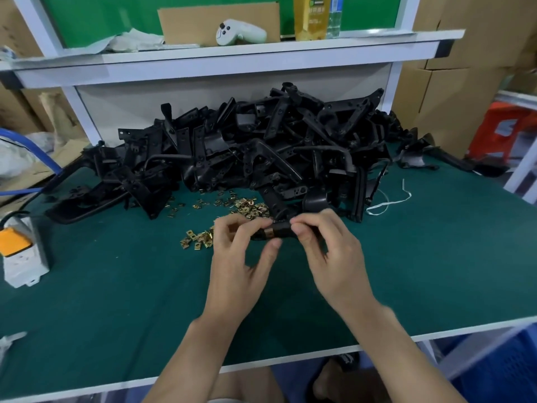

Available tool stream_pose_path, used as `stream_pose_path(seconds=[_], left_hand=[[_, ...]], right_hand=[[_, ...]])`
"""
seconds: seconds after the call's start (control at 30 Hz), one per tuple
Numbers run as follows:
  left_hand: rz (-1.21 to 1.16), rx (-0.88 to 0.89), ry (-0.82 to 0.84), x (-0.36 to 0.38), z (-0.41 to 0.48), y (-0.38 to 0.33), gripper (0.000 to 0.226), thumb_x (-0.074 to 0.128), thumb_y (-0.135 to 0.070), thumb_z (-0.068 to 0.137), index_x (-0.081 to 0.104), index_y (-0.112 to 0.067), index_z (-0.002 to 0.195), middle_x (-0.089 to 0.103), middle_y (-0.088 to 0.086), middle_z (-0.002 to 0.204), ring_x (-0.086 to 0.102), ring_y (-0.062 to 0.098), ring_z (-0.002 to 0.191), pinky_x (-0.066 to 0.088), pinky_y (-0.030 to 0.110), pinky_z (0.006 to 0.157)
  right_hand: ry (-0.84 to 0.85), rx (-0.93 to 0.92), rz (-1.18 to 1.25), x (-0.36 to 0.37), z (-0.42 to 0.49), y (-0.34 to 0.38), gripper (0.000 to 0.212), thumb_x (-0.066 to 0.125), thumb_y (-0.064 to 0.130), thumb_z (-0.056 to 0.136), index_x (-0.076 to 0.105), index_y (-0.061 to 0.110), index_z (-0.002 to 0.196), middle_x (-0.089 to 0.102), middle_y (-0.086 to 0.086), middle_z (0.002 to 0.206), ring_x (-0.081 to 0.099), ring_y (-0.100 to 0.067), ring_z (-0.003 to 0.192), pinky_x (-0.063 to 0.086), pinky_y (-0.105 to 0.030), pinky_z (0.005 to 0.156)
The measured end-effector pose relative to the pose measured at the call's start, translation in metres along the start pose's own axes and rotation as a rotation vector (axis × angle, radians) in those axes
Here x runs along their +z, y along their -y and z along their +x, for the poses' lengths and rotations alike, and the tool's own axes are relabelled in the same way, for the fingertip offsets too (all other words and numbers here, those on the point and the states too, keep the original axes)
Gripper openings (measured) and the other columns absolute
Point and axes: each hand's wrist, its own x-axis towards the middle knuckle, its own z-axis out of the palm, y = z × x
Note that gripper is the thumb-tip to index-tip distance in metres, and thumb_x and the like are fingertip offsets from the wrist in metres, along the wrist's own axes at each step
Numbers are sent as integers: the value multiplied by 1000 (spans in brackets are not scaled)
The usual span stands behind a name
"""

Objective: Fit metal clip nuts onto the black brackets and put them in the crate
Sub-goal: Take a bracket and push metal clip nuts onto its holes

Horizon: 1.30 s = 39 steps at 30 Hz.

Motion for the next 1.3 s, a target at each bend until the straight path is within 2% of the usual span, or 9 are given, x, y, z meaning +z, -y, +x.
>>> stream_pose_path(seconds=[0.1,0.3,0.47,0.77,0.9,1.0,1.13,1.23,1.3], left_hand=[[-6,-9,-58,-2,1,1,33,51,-54,100,57,-31,124,45,-20,123,50,7,116,37,11,97],[-96,-214,-9,-7,-1,3,26,42,-69,96,42,-63,122,53,-31,114,57,2,104,39,4,83],[-65,-233,89,-6,-3,6,26,44,-56,97,46,-50,122,54,-26,114,54,-2,102,38,4,81],[-3,-257,108,-6,-4,13,27,54,-20,101,50,-35,123,61,-12,109,55,1,93,39,6,80],[-81,-335,124,-5,-4,11,24,53,-34,101,45,-56,106,63,-19,99,57,-3,85,41,7,72],[-220,-399,106,5,3,-7,19,54,-41,98,50,-58,105,64,-24,95,58,4,78,45,10,65],[-365,-386,170,40,17,-49,14,59,-41,98,56,-53,104,65,-26,94,56,-3,73,46,11,63],[-470,-354,252,84,19,-97,12,64,-35,97,57,-44,102,66,-26,92,58,-3,73,44,10,63],[-587,-360,335,120,16,-135,14,66,-28,97,57,-38,101,68,-24,87,63,-3,74,48,16,64]], right_hand=[[123,-28,53,-8,30,14,11,58,33,103,63,26,109,65,18,102,65,-5,93,51,-18,76],[675,186,-103,-6,56,0,33,63,48,94,52,41,124,47,29,115,51,9,105,40,-16,83],[548,208,-29,-1,38,-9,22,65,35,96,57,32,117,52,24,111,53,6,106,39,-11,87],[466,201,1,13,27,-3,20,66,18,97,56,24,114,49,18,105,57,-4,95,47,-25,81],[537,234,-69,12,31,0,22,62,25,100,52,25,119,42,19,115,55,-3,100,48,-27,86],[561,344,27,-7,37,1,17,58,33,101,53,38,117,42,27,117,55,6,102,44,-13,84],[276,587,203,-58,44,0,18,52,33,100,60,49,103,62,19,98,60,-6,82,45,-13,71],[74,653,47,-111,38,-11,25,50,19,98,61,41,97,58,13,73,46,-4,54,35,-14,49],[-21,667,-98,-157,29,-17,22,50,17,98,62,35,98,57,19,66,46,0,51,33,-15,50]])
